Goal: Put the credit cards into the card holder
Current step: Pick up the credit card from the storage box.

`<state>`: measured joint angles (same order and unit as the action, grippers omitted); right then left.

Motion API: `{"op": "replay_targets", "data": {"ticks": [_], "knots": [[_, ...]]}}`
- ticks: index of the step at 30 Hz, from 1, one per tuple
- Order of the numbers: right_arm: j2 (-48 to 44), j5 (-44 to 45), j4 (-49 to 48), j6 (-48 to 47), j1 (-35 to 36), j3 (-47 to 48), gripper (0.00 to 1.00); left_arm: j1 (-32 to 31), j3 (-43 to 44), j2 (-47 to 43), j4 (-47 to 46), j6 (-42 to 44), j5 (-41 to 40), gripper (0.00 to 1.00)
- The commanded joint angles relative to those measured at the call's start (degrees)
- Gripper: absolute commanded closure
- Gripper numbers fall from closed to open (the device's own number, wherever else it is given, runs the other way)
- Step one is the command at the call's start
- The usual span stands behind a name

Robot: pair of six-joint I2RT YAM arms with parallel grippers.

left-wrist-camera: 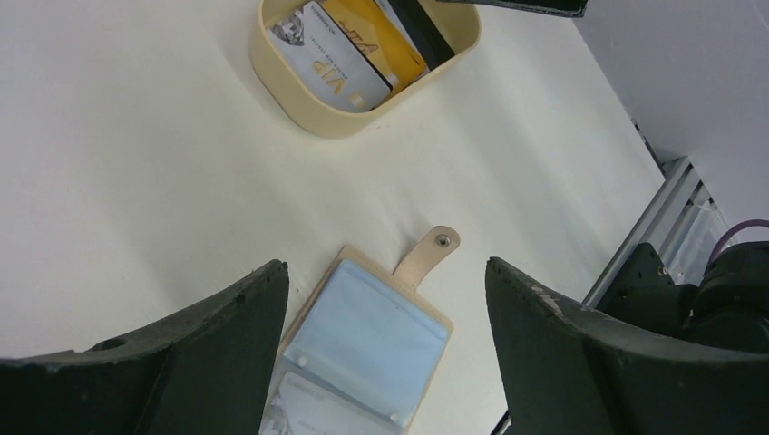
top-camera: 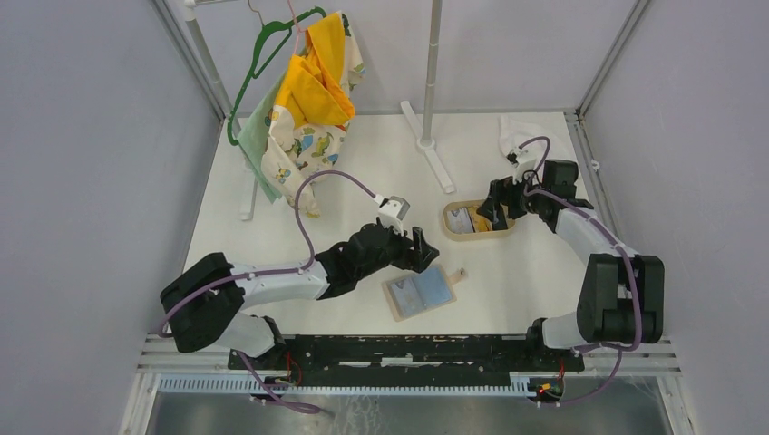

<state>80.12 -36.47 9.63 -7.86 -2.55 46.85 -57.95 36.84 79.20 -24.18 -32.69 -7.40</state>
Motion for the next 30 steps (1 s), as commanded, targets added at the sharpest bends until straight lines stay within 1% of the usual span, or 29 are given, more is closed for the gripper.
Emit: {"op": "replay_targets", "data": {"ticks": [1, 3, 6, 10, 14, 16, 21, 25, 30], "knots": [[3.2, -2.9, -3.1, 4.3, -0.9, -0.7, 0.07, 0.0, 3.0, 3.3, -2.8, -1.9, 0.9, 0.17], [4.2, -3.3, -4.0, 5.4, -0.9, -1.0, 0.09, 0.1, 3.4, 4.5, -2.9, -1.9, 0.9, 0.17], [6.0, -3.7, -4.6, 6.4, -0.9, -1.1, 0.14, 0.1, 4.0, 6.0, -2.8, -1.8, 0.5, 0.19], [8.2, -2.4, -5.2, 7.2, -0.9, -1.1, 0.17, 0.2, 5.2, 8.4, -2.5, -1.9, 0.3, 0.2], [10.1, 0.2, -5.2, 7.8, -0.9, -0.7, 0.17, 0.5, 6.5, 10.3, -2.3, -1.9, 0.7, 0.21], [10.7, 1.0, -5.5, 10.0, -0.8, -0.8, 0.17, 0.9, 7.1, 10.9, -2.0, -1.8, 0.7, 0.21], [13.0, 0.2, -5.7, 12.7, -0.7, -0.1, 0.17, 2.2, 9.2, 12.6, -0.8, -0.9, 0.8, 0.21], [14.8, -0.1, -6.0, 15.2, -0.3, 0.2, 0.17, 4.5, 12.7, 15.9, 1.4, -0.6, 2.6, 0.21], [15.6, 1.6, -5.6, 16.1, -0.1, 1.0, 0.17, 6.6, 17.6, 21.0, 3.5, -0.8, 5.2, 0.25]]}}
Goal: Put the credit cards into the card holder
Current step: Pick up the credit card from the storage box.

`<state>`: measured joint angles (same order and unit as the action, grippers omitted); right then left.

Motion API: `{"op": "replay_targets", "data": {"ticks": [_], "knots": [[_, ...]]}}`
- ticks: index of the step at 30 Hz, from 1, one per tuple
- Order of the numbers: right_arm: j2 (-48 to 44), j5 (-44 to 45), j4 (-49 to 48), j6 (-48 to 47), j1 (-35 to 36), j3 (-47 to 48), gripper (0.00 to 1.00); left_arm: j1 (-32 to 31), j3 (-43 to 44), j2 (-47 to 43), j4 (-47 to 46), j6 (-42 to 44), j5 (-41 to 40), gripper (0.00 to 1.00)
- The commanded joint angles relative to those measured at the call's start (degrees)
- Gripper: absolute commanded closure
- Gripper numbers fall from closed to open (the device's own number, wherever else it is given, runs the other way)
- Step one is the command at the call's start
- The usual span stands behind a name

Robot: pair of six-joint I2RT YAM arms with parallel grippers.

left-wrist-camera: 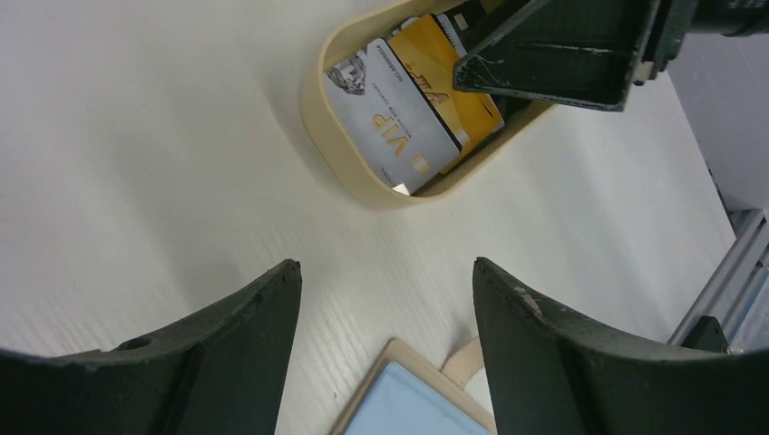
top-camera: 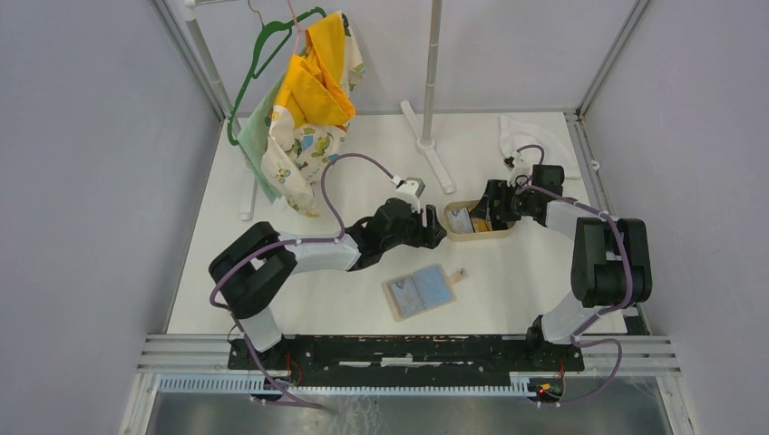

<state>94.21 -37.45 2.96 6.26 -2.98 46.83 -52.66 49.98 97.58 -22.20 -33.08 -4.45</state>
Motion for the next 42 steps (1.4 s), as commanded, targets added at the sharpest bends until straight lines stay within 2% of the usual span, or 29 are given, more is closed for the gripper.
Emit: {"op": "replay_targets", "data": {"ticks": [1, 7, 16, 28, 42], "knots": [[1.4, 2.4, 1.1, 2.0, 0.3, 1.2, 0.16, 1.4, 5.4, 3.5, 2.1, -0.4, 2.3, 0.26], [2.8, -2.6, 0.1, 4.4, 0.4, 0.9, 0.17, 1.7, 9.9, 7.8, 5.4, -0.3, 2.6, 0.31], [4.3, -7.5, -0.3, 5.7, 1.5, 1.2, 0.18, 1.7, 12.2, 10.1, 6.2, -0.1, 4.2, 0.34], [4.1, -13.9, -2.3, 7.5, 2.7, 0.8, 0.22, 1.7, 12.5, 10.5, 6.1, -0.1, 6.9, 0.46], [3.7, -20.2, -8.1, 12.3, 2.6, -1.0, 0.29, 1.7, 12.6, 10.8, 4.7, -0.6, 9.6, 0.51]]}}
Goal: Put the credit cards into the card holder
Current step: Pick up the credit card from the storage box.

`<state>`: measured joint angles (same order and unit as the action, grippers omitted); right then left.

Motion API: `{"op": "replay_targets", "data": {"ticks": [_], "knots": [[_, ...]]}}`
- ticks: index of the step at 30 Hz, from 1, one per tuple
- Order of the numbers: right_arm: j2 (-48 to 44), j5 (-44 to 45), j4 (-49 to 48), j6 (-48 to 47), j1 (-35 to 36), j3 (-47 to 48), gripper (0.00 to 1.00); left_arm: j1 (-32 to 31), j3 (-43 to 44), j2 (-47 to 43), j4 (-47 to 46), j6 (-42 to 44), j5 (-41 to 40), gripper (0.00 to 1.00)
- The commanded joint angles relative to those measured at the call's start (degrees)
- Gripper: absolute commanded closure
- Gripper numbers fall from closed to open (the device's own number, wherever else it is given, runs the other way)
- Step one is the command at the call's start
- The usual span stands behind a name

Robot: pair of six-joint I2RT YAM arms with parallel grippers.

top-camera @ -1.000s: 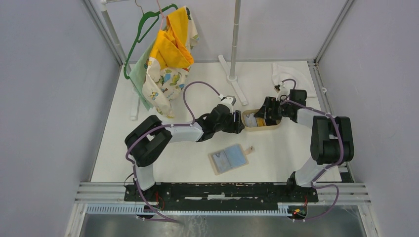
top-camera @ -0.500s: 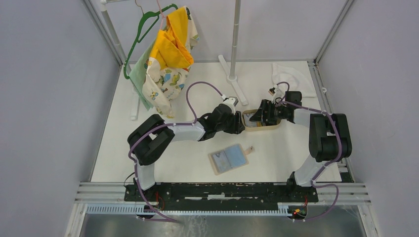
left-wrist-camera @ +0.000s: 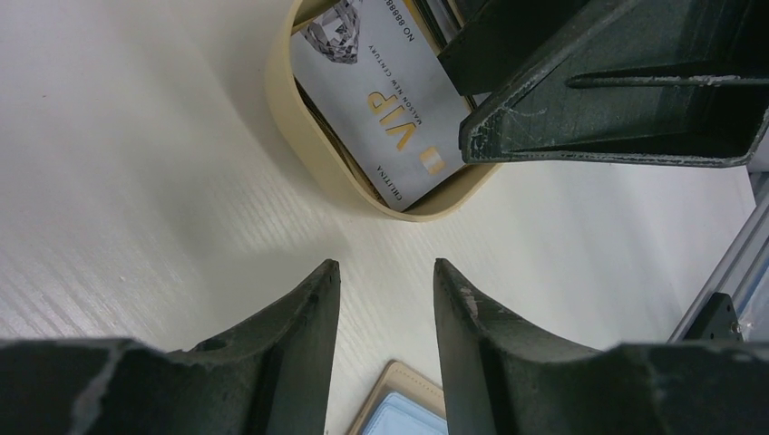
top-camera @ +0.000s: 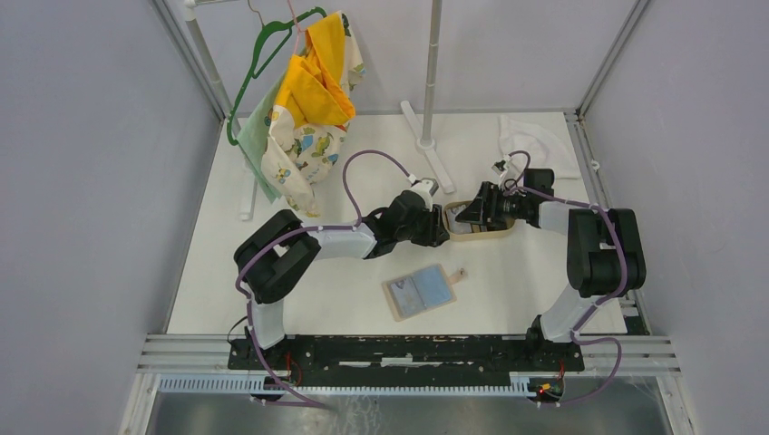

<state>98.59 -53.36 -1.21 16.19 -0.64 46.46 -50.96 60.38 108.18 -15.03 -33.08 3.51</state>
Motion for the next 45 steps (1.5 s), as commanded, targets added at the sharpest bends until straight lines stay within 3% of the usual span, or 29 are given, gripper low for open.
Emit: {"op": "replay_targets", "data": {"ticks": [1, 8, 13, 17, 31, 45], "knots": [[-0.7, -4.8, -4.5, 2.7, 0.3, -0.8, 0.29, 0.0, 2.1, 0.2, -2.6, -0.6, 1.9, 0.52], [-0.7, -5.8, -6.7, 4.5, 0.3, -1.7, 0.4, 0.0, 2.0, 0.1, -3.2, -0.6, 2.8, 0.53], [-0.3, -5.7, -7.0, 4.7, 0.4, -1.8, 0.42, -0.1, 2.0, 0.1, -3.3, -0.6, 3.2, 0.54], [0.7, -5.4, -6.5, 4.1, 2.3, -1.5, 0.55, 0.0, 2.1, 0.1, -3.5, -0.7, 3.5, 0.54], [0.7, 4.8, 0.3, -2.8, 3.3, 0.8, 0.44, 0.0, 2.2, 0.5, -3.9, -0.8, 3.9, 0.54], [2.9, -3.1, -2.5, 0.9, 2.3, 1.8, 0.5, 0.0, 1.0, -1.8, -4.5, -1.0, 4.1, 0.54]]}}
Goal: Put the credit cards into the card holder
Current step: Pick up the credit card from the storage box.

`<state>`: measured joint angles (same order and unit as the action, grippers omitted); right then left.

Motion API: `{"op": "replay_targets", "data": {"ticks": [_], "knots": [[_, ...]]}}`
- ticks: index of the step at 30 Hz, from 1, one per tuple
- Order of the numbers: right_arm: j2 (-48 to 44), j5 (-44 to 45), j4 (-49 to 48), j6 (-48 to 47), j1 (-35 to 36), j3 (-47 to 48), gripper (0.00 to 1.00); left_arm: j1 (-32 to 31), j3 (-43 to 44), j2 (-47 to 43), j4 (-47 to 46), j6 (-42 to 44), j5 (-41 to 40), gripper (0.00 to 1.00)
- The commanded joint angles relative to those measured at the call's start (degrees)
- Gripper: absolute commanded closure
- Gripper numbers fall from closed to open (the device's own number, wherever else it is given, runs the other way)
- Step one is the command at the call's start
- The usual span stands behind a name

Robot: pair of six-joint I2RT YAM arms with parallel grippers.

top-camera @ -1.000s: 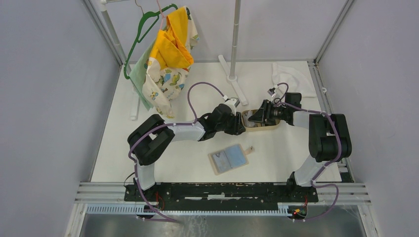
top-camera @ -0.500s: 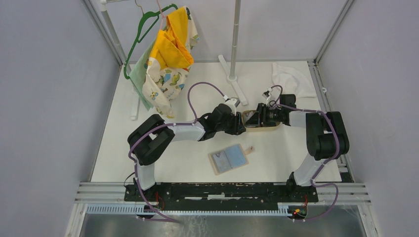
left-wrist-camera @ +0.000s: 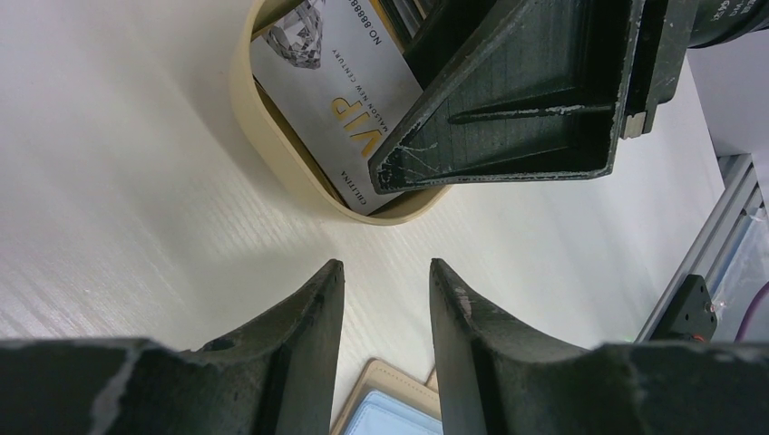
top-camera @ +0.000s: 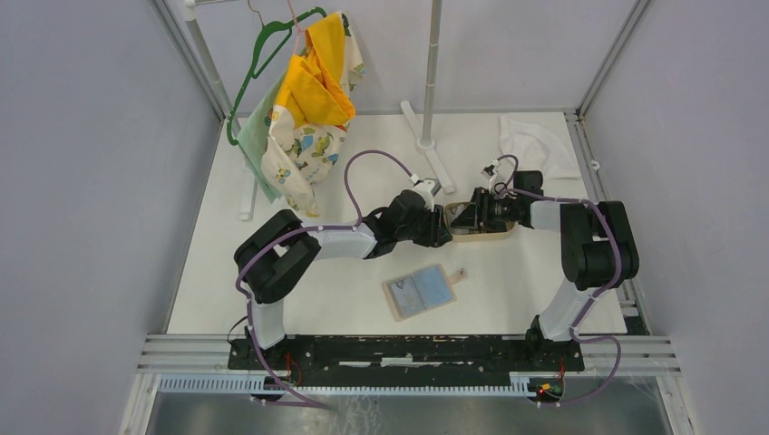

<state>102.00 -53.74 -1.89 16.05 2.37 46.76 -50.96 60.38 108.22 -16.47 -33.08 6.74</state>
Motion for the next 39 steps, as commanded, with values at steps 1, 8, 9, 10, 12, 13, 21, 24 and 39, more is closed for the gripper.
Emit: {"op": "replay_targets", "data": {"ticks": [1, 8, 9, 10, 12, 13, 21, 24, 39], "knots": [[-0.7, -3.1, -1.9, 1.4, -1.1, 1.4, 0.5, 0.0, 0.7, -2.3, -3.1, -1.0, 0.7, 0.54], [-2.1, -4.8, -2.8, 2.6, -2.0, 1.2, 0.51, 0.1, -1.1, -5.6, -3.0, -0.3, -0.3, 0.52], [-2.0, -4.9, -2.8, 2.7, -2.0, 1.1, 0.51, 0.1, -1.3, -6.0, -3.0, -0.3, -0.4, 0.52], [-2.1, -5.0, -2.8, 2.7, -2.5, 1.1, 0.51, 0.1, -1.5, -6.3, -2.9, -0.2, -0.4, 0.52], [-2.1, -5.3, -2.8, 2.9, -4.0, 1.1, 0.51, 0.1, -1.9, -6.9, -2.7, 0.0, -0.6, 0.52], [-2.2, -5.4, -2.8, 2.9, -4.3, 1.2, 0.51, 0.1, -2.0, -7.3, -2.5, 0.1, -0.8, 0.51], [-2.6, -6.1, -2.8, 3.1, -5.8, 1.0, 0.54, 0.1, -4.5, -11.5, -1.6, 1.1, -2.3, 0.51], [-2.6, -6.2, -2.8, 3.2, -6.5, 1.0, 0.55, 0.1, -5.7, -13.2, -1.6, 1.2, -2.4, 0.51], [-2.8, -0.5, 1.8, -0.6, -8.6, 1.8, 0.81, 0.0, -10.4, -20.6, -1.5, 1.1, -2.5, 0.51]]}}
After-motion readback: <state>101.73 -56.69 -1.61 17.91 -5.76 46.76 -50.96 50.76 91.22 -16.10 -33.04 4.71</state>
